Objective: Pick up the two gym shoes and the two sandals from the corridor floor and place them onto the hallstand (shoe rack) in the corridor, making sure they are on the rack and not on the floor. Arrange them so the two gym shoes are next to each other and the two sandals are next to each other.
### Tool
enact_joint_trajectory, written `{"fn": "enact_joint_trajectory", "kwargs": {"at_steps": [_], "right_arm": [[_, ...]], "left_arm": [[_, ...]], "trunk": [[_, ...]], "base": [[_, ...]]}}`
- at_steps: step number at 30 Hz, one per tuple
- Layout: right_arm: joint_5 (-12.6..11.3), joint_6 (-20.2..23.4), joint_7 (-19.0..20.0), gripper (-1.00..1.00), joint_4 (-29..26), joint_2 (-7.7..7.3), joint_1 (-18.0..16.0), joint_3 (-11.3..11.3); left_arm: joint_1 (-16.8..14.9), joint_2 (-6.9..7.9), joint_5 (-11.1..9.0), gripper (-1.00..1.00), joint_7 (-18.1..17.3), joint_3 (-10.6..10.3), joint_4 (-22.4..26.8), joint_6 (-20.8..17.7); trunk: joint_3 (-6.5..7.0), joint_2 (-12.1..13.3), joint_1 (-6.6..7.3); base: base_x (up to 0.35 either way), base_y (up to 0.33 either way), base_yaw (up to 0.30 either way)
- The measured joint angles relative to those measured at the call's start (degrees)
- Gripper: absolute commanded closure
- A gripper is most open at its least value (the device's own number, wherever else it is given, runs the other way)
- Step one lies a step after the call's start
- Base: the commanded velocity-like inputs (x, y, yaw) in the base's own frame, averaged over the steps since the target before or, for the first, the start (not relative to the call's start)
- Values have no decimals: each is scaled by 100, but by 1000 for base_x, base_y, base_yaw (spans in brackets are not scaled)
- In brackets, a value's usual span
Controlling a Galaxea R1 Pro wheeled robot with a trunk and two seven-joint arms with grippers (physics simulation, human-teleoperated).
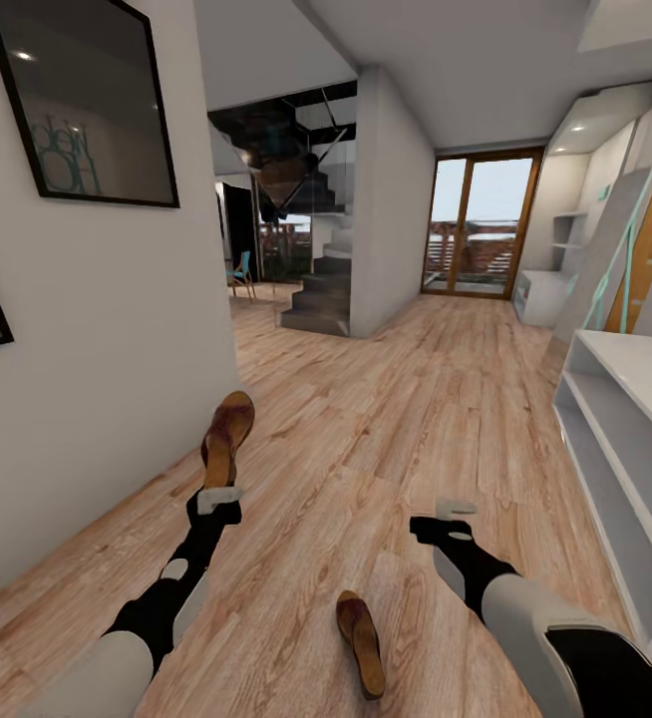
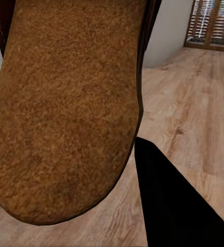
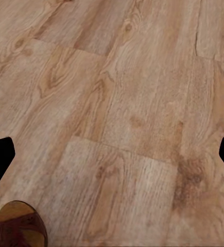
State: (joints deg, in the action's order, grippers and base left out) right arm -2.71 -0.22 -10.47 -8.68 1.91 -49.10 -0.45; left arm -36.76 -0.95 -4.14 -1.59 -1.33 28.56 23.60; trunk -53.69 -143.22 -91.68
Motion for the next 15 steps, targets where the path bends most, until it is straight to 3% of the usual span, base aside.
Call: {"fn": "enact_joint_trajectory", "kwargs": {"at_steps": [3, 9, 15], "right_arm": [[6, -2, 6, -100, 153, 8, 19, 2], [4, -2, 6, -100, 203, 41, 33, 3], [9, 0, 0, -100, 195, 68, 34, 3]], "left_arm": [[-3, 4, -9, 100, -751, 7, 598, -710], [-3, 5, -16, 100, -1022, 0, 787, -928], [4, -2, -17, 100, -1052, -4, 811, -952]], "trunk": [[0, 0, 0], [0, 0, 0], [0, 0, 0]], "base": [[0, 0, 0], [0, 0, 0], [-9, 0, 0]]}}
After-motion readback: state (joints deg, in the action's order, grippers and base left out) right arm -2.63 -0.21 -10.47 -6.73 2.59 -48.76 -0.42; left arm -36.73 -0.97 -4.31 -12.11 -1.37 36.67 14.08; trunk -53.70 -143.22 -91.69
